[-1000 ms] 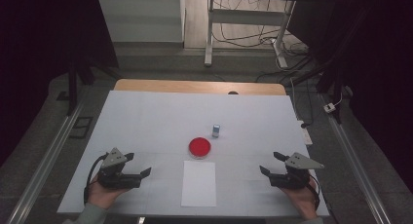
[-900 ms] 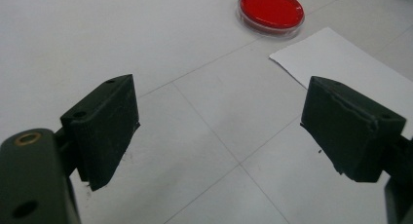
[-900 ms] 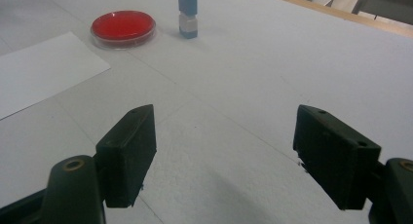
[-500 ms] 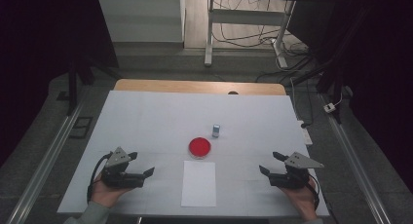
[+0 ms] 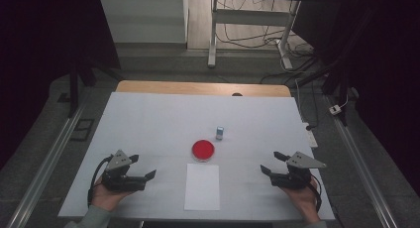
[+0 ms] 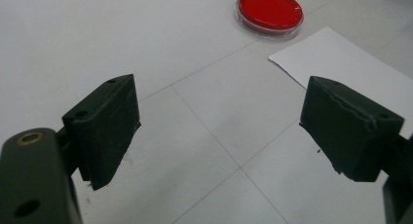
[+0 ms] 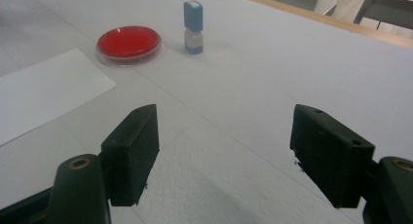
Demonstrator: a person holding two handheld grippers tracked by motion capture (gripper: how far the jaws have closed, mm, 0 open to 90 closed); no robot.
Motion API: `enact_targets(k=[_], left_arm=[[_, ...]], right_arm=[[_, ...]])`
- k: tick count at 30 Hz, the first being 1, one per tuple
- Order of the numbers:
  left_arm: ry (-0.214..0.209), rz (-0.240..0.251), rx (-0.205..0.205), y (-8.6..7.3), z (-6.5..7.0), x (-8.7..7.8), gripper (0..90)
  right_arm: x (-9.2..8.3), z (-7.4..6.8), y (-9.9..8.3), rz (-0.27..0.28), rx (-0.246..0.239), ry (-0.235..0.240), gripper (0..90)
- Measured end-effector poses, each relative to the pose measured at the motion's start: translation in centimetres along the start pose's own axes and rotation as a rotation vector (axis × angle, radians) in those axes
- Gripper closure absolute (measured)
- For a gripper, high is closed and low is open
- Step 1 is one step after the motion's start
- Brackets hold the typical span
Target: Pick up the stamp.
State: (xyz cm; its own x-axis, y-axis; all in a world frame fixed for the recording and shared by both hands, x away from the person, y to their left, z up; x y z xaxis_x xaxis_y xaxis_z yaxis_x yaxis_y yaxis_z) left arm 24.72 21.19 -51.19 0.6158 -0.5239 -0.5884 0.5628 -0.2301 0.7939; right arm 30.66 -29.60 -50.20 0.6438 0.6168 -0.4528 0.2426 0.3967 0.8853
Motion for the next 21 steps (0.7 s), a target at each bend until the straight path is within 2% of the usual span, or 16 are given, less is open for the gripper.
enact_targets(k=[17, 21], left_arm=[[0.007, -0.004, 0.005, -0.1, 0.0, 0.2, 14.7], [0.008, -0.002, 0.002, -0.1, 0.0, 0.2, 15.0]], right_arm=[[1.7, -0.5, 1.4, 0.022, 0.003, 0.012, 28.4], [2.1, -0.9, 1.8, 0.026, 0.002, 0.026, 28.5]])
Point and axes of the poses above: each handheld gripper's, and its own axes: x roughly forward along the jaws, y roughly out of its top, z roughly to its right, the point moved 1 cm from there along x, roughly forward along the jaws, and after that the axes turned 3 degrees about -x, right-handed, at the moved point
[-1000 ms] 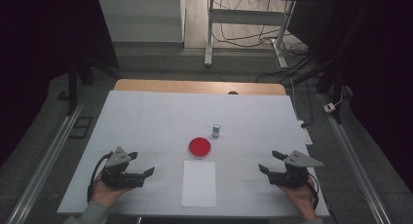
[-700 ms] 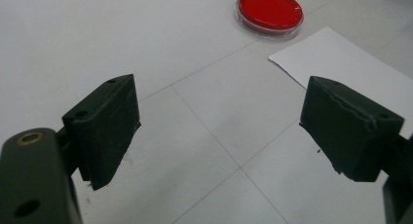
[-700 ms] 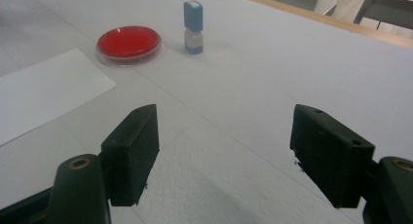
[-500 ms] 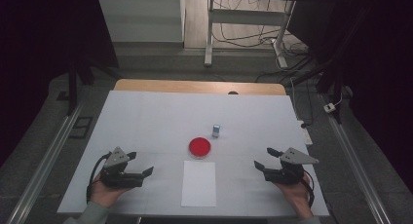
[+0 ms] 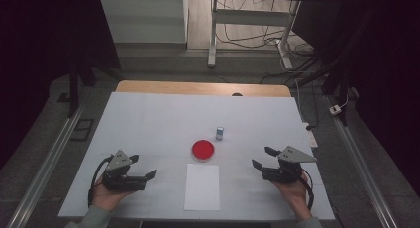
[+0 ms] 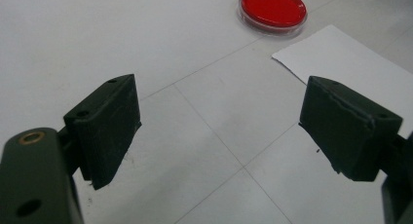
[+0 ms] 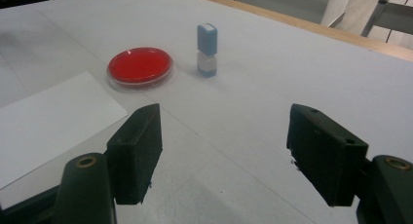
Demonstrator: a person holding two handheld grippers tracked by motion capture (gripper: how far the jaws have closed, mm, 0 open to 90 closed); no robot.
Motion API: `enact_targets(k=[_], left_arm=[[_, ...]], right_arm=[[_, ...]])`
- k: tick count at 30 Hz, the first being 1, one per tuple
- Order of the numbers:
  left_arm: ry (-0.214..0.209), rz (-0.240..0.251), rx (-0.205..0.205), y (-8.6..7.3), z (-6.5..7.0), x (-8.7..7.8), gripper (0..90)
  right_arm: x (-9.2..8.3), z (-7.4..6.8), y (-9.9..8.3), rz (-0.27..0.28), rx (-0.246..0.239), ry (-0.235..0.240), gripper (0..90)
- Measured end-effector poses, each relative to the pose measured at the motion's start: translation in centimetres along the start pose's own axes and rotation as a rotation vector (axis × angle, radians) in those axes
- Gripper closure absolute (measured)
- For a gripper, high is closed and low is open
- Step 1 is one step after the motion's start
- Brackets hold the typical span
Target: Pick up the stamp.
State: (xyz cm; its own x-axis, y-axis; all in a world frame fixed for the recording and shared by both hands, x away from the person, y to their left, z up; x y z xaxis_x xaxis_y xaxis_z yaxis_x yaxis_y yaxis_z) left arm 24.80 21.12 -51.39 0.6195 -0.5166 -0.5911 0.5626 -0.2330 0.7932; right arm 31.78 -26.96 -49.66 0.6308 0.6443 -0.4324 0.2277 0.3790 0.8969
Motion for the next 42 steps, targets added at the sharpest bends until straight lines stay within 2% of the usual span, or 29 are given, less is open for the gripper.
enact_targets(k=[13, 18, 31, 42], left_arm=[[0.001, -0.004, 0.001, -0.1, -0.1, 0.1, 15.8], [-0.002, -0.001, 0.003, -0.1, -0.1, 0.2, 16.2], [-0.009, -0.001, 0.004, -0.1, -0.3, 0.2, 16.5], [-0.010, -0.001, 0.005, 0.0, -0.3, 0.2, 16.6]], right_arm=[[2.0, -1.2, 1.4, -0.017, -0.028, 0.025, 28.5], [3.1, -1.3, 2.0, -0.016, -0.023, 0.037, 28.5], [5.3, -1.7, 3.4, -0.037, -0.032, 0.012, 28.9], [7.5, -1.9, 4.1, -0.066, -0.043, 0.023, 28.9]])
Point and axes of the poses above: each handheld gripper's, and its own axes: x roughly forward along the jaws, y roughly out of its top, z roughly to its right, the point moved 1 cm from there along x, roughly forward along the jaws, and after that the axes turned 3 degrees about -x, right-handed, at the moved point
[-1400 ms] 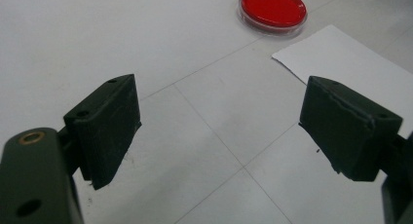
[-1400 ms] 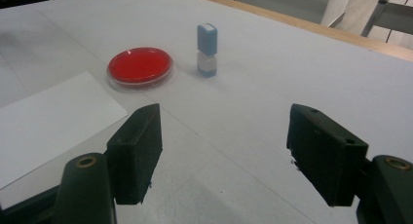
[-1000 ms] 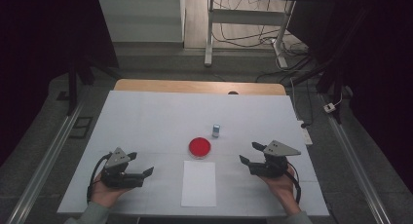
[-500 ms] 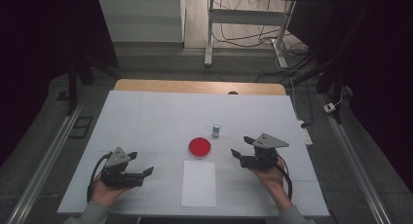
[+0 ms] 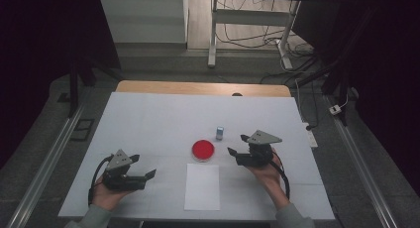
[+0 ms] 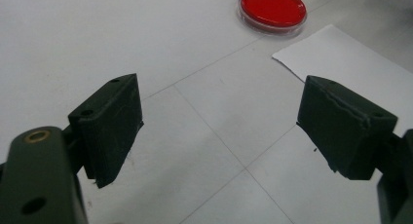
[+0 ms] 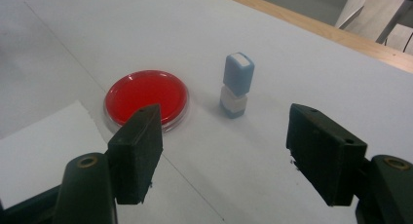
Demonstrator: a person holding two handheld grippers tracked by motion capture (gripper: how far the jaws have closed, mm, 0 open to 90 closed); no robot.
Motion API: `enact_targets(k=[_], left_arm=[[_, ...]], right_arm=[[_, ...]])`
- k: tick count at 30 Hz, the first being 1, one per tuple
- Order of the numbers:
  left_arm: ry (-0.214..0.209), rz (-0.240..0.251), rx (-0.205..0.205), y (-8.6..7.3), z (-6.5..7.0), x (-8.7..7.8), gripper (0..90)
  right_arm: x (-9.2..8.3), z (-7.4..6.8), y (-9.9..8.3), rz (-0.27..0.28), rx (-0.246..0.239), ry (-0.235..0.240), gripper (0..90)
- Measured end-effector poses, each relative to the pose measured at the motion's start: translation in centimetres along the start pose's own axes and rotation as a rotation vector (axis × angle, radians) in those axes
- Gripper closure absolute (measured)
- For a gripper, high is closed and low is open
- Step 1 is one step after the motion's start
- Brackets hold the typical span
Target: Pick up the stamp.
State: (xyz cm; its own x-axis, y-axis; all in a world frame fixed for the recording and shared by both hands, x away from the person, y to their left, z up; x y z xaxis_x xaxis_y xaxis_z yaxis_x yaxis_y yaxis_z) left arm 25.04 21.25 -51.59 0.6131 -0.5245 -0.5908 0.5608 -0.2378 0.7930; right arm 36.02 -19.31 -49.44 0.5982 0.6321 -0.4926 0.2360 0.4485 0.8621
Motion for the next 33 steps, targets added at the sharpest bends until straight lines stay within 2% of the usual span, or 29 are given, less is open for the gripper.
enact_targets(k=[8, 26, 33], left_arm=[[0.001, -0.004, 0.001, -0.1, 0.0, 0.1, 16.6], [0.003, -0.005, -0.002, -0.1, 0.1, 0.1, 16.6], [0.006, -0.010, -0.004, -0.1, 0.0, 0.2, 16.6]], right_arm=[[1.8, 0.3, 1.0, -0.016, -0.018, 0.005, 29.0], [4.6, 1.0, 2.9, -0.027, -0.019, 0.016, 29.3], [5.4, 1.6, 3.3, -0.031, -0.004, 0.025, 29.5]])
Point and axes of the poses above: each handheld gripper's, and its own axes: x roughly forward along the jaws, y roughly out of its top, z roughly to its right, the point moved 1 cm from there along x, roughly forward along the jaws, and after that the axes turned 3 degrees about -x, right-handed, at the moved point
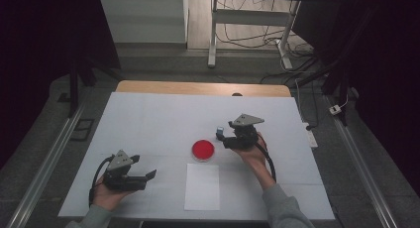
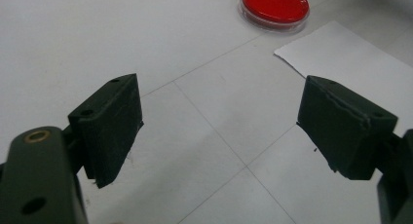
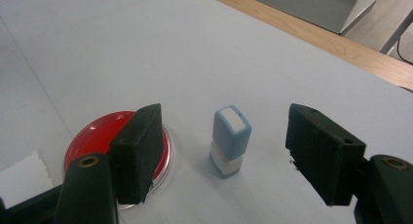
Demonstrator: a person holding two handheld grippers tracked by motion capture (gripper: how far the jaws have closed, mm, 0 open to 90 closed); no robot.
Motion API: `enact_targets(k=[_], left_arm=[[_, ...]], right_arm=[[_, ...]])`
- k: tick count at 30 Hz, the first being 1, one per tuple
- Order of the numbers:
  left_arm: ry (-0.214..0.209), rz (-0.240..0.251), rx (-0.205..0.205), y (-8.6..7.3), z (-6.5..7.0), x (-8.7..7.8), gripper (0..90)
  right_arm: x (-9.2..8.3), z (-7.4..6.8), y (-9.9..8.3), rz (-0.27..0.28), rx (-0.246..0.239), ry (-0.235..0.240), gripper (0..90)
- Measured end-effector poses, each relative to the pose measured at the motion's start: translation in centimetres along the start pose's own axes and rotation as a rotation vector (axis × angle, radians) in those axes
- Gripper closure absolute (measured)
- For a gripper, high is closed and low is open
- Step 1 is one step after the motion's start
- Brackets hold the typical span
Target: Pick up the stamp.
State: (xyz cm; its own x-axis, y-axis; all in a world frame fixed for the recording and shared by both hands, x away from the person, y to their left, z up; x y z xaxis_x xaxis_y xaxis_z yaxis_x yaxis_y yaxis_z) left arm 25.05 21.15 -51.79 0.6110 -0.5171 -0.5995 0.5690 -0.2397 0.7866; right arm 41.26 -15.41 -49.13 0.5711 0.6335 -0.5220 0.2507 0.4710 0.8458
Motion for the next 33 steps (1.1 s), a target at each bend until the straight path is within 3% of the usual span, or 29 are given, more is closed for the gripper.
enact_targets(k=[13, 33], left_arm=[[0.001, -0.010, 0.005, 0.0, 0.0, 0.1, 16.6], [0.002, -0.022, -0.002, -0.1, 0.0, 0.2, 16.5]], right_arm=[[1.5, 0.3, -0.2, -0.033, -0.001, 0.018, 33.3], [2.9, 0.9, -0.2, -0.065, -0.019, 0.034, 48.6]])
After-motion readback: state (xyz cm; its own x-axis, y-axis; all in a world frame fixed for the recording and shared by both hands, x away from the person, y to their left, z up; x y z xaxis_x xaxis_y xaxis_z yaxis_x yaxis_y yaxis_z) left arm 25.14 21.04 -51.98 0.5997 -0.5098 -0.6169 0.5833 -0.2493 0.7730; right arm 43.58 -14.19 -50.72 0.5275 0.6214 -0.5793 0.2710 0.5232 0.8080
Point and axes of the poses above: each handheld gripper's, and its own axes: x roughly forward along the jaws, y roughly out of its top, z roughly to its right, the point moved 1 cm from there along x, roughly forward along the jaws, and after that the axes turned 3 degrees about -x, right-handed, at the moved point
